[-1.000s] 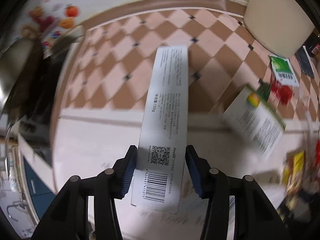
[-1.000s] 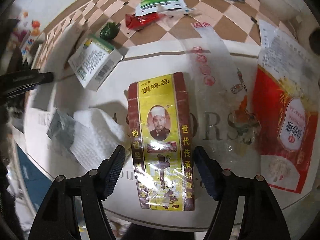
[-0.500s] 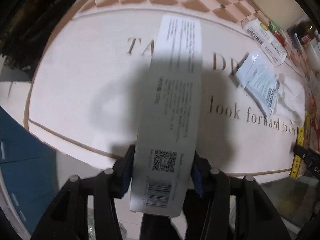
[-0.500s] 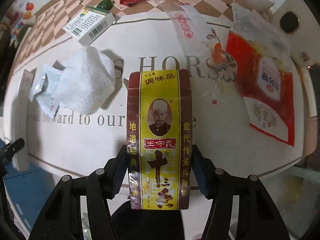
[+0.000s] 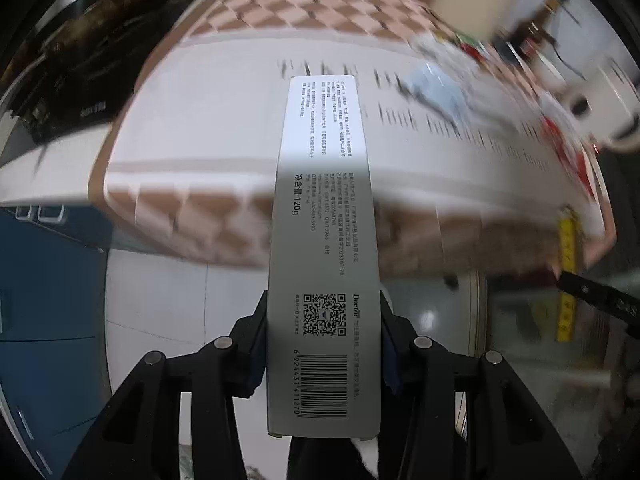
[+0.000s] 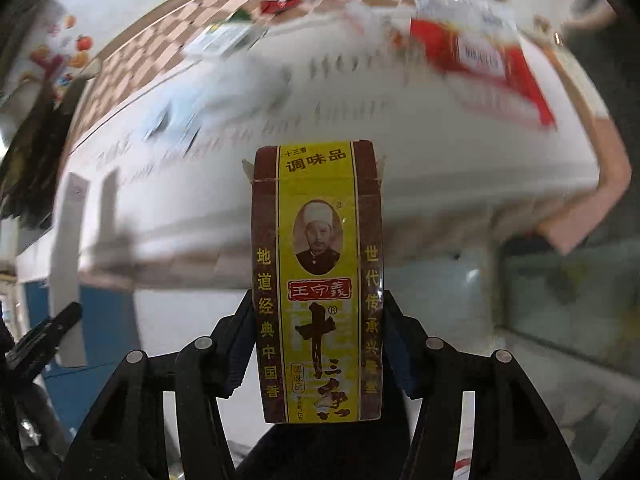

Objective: Collect trash
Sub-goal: 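Carry both boxes down over the white bin and open both tools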

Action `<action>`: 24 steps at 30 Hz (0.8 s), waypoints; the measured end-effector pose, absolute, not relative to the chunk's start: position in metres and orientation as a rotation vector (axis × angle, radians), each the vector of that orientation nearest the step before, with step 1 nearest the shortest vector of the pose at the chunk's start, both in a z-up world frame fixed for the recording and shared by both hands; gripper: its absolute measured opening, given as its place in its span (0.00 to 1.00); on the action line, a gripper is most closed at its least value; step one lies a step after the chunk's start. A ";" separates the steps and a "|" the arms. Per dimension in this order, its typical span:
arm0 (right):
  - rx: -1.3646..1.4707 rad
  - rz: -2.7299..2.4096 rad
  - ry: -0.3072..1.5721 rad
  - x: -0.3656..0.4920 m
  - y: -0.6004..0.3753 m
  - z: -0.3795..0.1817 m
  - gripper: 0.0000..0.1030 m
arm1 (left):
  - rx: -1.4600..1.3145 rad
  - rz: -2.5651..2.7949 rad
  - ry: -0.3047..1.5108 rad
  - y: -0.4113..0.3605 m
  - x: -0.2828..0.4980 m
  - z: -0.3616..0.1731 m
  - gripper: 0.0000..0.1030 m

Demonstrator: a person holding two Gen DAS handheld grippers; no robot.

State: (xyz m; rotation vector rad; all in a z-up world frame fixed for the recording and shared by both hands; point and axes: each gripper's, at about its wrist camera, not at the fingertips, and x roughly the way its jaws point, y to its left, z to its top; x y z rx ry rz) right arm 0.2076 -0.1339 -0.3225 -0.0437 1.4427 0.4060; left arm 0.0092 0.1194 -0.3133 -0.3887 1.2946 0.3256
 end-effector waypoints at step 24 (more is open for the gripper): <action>0.013 0.484 1.927 0.117 -0.150 -0.842 0.59 | -0.639 0.096 1.778 0.046 0.052 -0.799 0.67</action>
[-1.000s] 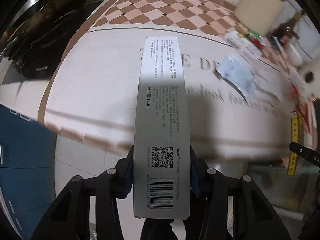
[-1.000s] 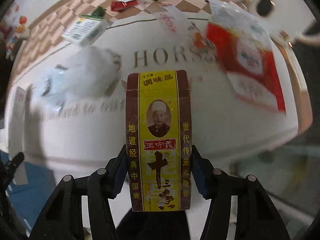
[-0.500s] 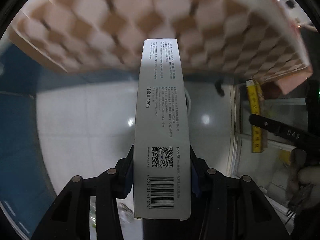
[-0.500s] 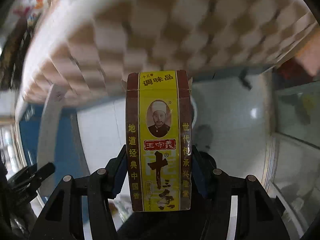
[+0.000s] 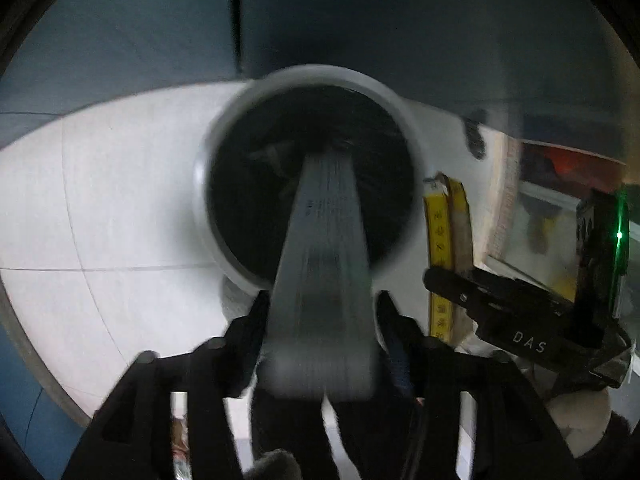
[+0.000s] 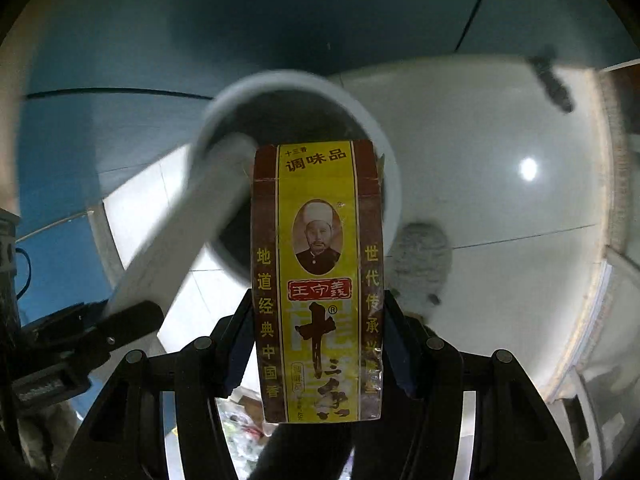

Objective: Collect trash
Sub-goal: 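Carry both boxes down over the white bin and open both tools, then raise both tools back up toward the counter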

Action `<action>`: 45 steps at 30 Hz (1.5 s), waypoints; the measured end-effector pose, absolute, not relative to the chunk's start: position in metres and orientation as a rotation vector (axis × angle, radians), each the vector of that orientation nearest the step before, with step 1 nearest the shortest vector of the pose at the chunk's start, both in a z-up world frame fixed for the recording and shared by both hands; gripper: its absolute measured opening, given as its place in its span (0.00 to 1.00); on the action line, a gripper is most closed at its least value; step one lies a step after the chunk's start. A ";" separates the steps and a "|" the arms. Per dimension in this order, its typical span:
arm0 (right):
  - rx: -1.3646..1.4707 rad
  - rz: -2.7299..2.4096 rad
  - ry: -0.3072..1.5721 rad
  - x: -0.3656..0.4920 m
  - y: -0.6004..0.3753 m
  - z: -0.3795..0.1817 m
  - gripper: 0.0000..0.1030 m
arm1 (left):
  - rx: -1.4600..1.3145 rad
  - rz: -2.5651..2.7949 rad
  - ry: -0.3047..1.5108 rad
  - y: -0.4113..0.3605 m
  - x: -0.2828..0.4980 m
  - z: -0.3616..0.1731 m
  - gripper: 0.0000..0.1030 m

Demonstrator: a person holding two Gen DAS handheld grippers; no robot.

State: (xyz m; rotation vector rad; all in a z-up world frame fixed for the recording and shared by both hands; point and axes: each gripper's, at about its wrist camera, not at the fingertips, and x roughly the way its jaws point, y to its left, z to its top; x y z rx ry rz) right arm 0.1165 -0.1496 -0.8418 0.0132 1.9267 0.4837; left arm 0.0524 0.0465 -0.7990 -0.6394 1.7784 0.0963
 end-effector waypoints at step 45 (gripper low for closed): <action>-0.209 0.459 1.381 0.043 -0.188 -0.283 1.00 | -0.341 0.362 1.359 0.002 -0.036 -0.311 0.96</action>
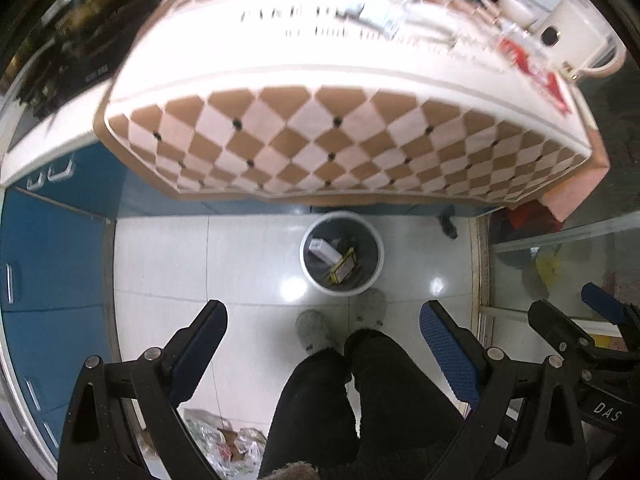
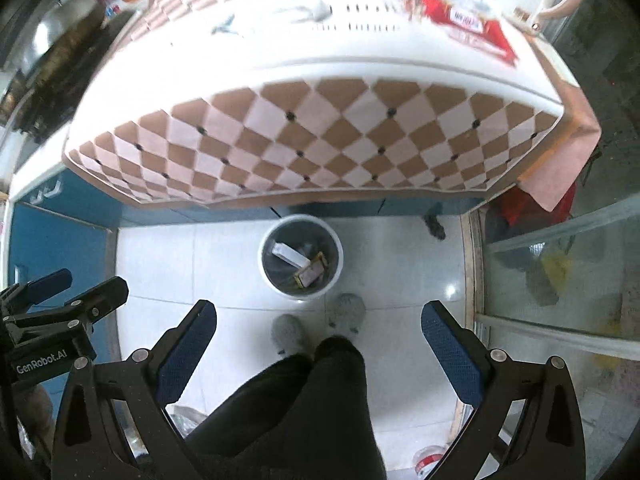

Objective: Collect trash
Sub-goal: 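Raise both tools back up toward the counter, then grasp the clear plastic wrapper with the left tool while the right tool grasps a tissue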

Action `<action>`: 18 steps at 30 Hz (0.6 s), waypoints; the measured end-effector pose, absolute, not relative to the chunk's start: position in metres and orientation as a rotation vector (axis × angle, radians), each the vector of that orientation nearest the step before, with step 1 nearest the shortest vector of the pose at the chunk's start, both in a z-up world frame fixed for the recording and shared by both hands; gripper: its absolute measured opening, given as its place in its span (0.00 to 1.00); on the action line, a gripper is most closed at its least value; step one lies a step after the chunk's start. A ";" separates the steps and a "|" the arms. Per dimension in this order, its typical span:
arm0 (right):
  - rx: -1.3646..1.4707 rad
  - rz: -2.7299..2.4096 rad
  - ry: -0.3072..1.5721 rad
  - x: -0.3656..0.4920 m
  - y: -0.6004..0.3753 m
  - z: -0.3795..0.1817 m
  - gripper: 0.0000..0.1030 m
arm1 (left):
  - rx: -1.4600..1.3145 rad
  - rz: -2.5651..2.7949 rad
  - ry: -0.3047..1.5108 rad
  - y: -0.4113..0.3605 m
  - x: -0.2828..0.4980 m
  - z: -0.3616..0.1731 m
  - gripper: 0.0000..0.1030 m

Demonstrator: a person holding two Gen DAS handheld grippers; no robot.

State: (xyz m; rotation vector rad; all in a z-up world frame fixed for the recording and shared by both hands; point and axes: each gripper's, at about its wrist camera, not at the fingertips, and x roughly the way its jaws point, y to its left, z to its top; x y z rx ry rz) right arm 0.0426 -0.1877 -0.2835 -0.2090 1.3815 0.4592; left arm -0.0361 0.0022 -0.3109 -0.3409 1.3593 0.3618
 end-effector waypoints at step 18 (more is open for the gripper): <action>0.085 0.477 1.316 0.208 -0.175 -0.234 1.00 | -0.369 0.496 1.233 0.079 0.141 -0.261 1.00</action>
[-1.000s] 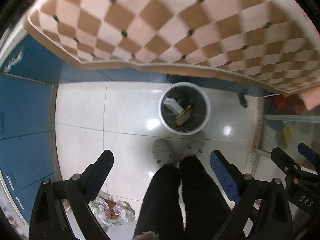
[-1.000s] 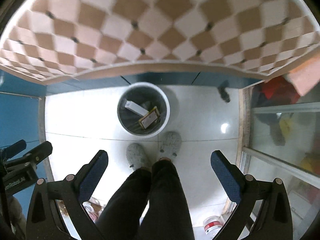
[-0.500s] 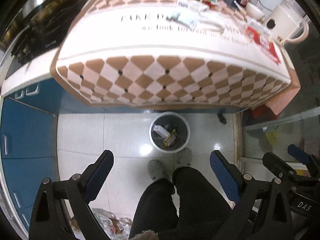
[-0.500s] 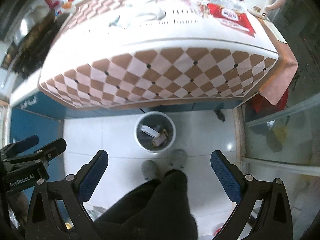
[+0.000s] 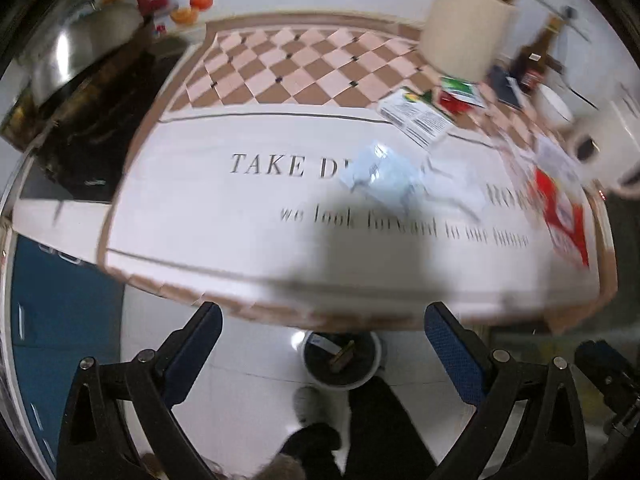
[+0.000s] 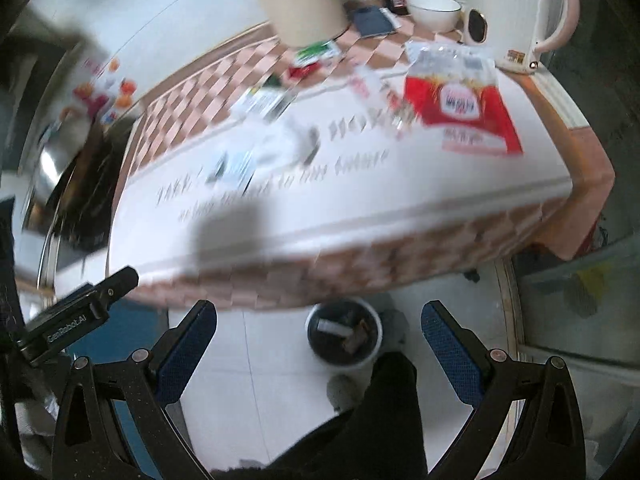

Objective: Collect trash
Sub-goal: 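Grasp the clear plastic wrapper with the left tool while the right tool grasps a tissue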

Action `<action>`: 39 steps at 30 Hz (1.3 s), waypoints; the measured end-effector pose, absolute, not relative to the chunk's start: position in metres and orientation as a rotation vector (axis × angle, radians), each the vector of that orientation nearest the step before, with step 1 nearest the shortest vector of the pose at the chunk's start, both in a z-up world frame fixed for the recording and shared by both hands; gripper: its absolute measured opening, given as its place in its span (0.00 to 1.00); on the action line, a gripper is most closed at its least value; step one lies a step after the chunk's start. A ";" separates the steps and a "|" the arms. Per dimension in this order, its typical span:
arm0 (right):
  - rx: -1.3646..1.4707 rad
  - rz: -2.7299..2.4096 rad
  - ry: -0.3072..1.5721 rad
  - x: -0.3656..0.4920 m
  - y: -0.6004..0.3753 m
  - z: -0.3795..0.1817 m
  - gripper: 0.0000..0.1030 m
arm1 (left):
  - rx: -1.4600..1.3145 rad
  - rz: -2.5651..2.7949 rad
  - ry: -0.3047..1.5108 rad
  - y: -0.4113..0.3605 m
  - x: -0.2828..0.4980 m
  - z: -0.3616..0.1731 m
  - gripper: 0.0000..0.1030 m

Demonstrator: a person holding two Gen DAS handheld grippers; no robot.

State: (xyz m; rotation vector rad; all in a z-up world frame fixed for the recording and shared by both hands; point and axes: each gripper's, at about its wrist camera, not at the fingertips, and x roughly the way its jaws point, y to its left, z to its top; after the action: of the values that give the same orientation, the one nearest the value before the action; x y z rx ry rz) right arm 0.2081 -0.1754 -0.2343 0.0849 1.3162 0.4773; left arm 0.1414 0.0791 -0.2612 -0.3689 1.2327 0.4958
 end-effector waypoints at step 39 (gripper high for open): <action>0.141 0.660 1.340 0.241 -0.133 -0.294 0.08 | -0.122 0.607 1.107 0.052 0.084 -0.268 0.13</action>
State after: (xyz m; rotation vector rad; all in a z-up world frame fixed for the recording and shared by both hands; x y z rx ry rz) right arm 0.2406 -0.1335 -0.2939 0.1410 1.3404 0.6597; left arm 0.0841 0.0519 -0.2680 -0.1221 1.1075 0.6073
